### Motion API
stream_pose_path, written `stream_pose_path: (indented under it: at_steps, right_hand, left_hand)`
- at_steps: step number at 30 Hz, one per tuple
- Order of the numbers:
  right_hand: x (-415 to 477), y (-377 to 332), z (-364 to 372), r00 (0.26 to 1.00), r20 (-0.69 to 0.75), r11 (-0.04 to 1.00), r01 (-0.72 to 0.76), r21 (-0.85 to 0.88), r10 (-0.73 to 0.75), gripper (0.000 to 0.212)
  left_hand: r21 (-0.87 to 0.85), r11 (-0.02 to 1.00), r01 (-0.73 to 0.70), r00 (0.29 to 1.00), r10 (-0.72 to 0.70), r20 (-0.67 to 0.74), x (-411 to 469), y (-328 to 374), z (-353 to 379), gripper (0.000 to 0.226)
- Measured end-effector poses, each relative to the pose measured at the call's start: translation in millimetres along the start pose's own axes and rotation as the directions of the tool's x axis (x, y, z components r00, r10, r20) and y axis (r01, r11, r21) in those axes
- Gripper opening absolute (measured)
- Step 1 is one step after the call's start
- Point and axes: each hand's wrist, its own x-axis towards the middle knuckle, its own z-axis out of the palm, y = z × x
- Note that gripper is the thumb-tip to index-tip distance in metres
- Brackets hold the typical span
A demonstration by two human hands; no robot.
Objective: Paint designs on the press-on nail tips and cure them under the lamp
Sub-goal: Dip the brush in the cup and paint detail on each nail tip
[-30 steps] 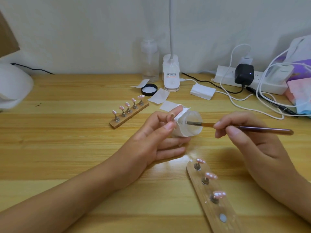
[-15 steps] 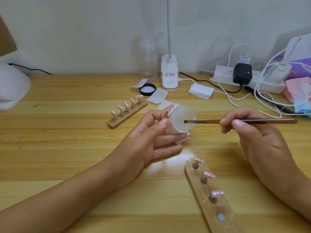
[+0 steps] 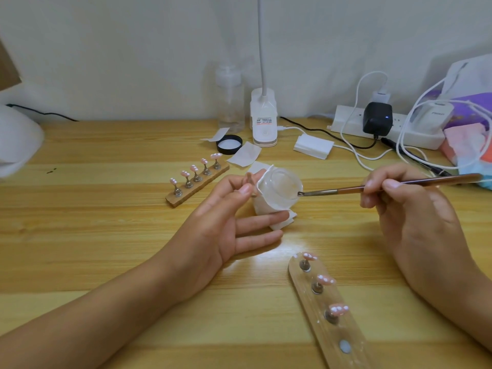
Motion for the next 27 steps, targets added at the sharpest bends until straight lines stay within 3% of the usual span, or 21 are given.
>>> stream_pose_path:
  at_steps: [8, 13, 16, 22, 27]
  right_hand:
    - [3, 2, -2, 0.996, -0.033, 0.989, -0.081, 0.120, 0.085, 0.032]
    - [8, 1, -3, 0.987, 0.019, 0.952, -0.162, 0.258, 0.162, 0.037]
    - [8, 0, -3, 0.984, 0.035, 0.928, -0.178, 0.328, 0.176, 0.035]
    - [3, -2, 0, 0.993, 0.061, 0.958, -0.118, 0.260, 0.106, 0.022]
    - [-1, -3, 0, 0.994, 0.094, 0.974, -0.079, 0.210, 0.061, 0.020]
  left_hand:
    - [-0.014, 0.999, -0.035, 0.997, 0.034, -0.075, 0, 2, 3, 0.006]
    - [0.188, 0.969, -0.163, 0.941, 0.210, -0.266, -1, -4, 2, 0.009]
    - [0.287, 0.936, -0.204, 0.938, 0.271, -0.217, -4, -3, -3, 0.005]
    - [0.532, 0.834, -0.149, 0.983, 0.182, -0.010, -6, -8, 3, 0.010]
    - [0.572, 0.809, -0.136, 0.988, 0.157, 0.012, -7, -9, 2, 0.007]
